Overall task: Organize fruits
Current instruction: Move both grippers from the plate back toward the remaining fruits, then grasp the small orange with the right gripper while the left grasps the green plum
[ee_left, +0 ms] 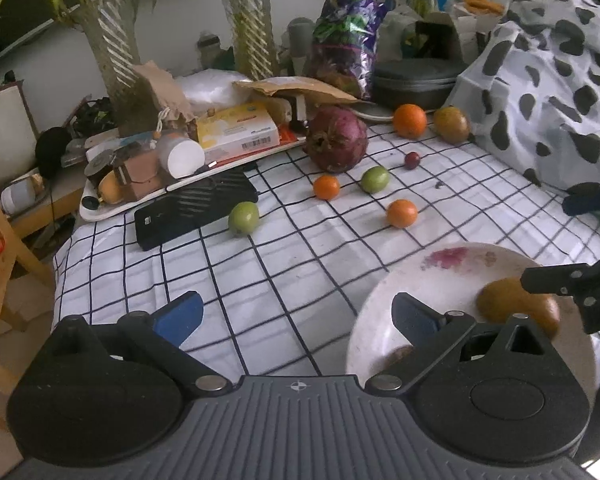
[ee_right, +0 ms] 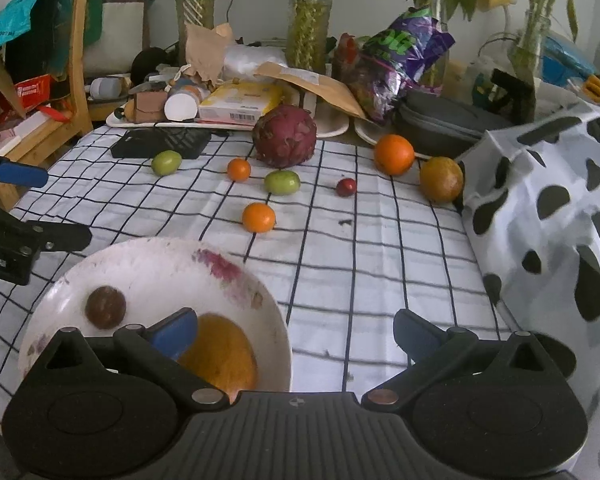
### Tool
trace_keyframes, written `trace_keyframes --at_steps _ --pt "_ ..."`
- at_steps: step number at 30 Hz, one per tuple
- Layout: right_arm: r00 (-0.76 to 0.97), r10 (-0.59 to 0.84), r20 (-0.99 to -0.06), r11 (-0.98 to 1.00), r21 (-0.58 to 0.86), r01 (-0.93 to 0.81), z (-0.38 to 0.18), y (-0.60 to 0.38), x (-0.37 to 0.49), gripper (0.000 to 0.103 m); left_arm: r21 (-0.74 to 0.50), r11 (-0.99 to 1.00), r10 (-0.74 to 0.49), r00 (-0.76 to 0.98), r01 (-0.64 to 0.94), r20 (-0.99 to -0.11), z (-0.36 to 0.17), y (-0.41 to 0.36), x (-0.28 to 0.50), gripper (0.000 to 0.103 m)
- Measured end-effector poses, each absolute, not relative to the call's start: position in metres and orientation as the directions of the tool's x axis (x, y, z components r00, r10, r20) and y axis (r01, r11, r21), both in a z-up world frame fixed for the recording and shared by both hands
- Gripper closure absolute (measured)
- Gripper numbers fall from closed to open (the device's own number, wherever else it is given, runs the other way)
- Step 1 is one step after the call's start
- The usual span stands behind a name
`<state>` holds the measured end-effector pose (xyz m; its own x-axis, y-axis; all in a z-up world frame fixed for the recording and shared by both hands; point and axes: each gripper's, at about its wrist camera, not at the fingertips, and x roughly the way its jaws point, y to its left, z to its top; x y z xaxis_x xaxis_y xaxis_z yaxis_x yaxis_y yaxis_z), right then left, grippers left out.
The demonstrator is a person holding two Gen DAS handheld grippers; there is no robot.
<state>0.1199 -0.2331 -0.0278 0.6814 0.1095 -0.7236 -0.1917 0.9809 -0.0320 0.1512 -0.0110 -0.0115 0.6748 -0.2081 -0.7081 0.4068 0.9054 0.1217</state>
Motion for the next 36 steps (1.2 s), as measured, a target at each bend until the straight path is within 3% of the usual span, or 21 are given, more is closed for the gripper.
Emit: trace_keyframes --at_steps 14,23,31,32,33,34,36 --pt "0.664 0.190 -0.723 0.964 0.008 -0.267 -0.034 -0.227 0.174 0.002 0.025 0.949 -0.229 0.744 0.313 -0.628 -0.010 0.007 0.202 0.001" --pt "0.605 0.250 -0.756 0.944 0.051 -0.326 -0.047 -0.220 0.217 0.039 0.055 0.935 -0.222 0.696 0.351 -0.683 -0.023 0.008 0.239 0.001" --pt "0.566 0.274 -0.778 0.928 0.059 -0.368 -0.056 -0.208 0.245 0.057 0.045 0.918 -0.253 0.670 0.393 -0.698 -0.035 0.005 0.256 0.002" --pt "0.562 0.273 -0.781 0.927 0.058 -0.370 -0.058 -0.207 0.248 0.058 0.047 0.917 -0.254 0.668 0.397 -0.699 -0.036 0.005 0.258 0.004" --pt "0.560 0.272 -0.782 0.926 0.056 -0.372 -0.058 -0.205 0.250 0.059 0.048 0.915 -0.255 0.667 0.400 -0.700 -0.038 0.005 0.260 0.015" --pt "0.558 0.270 -0.784 0.926 0.053 -0.374 -0.059 -0.204 0.252 0.059 0.043 0.913 -0.260 0.660 0.406 -0.705 -0.039 0.005 0.262 0.019" --pt "0.553 0.264 -0.791 0.925 0.046 -0.376 -0.062 -0.203 0.256 0.059 0.032 0.913 -0.265 0.651 0.407 -0.711 -0.042 0.006 0.265 0.019"
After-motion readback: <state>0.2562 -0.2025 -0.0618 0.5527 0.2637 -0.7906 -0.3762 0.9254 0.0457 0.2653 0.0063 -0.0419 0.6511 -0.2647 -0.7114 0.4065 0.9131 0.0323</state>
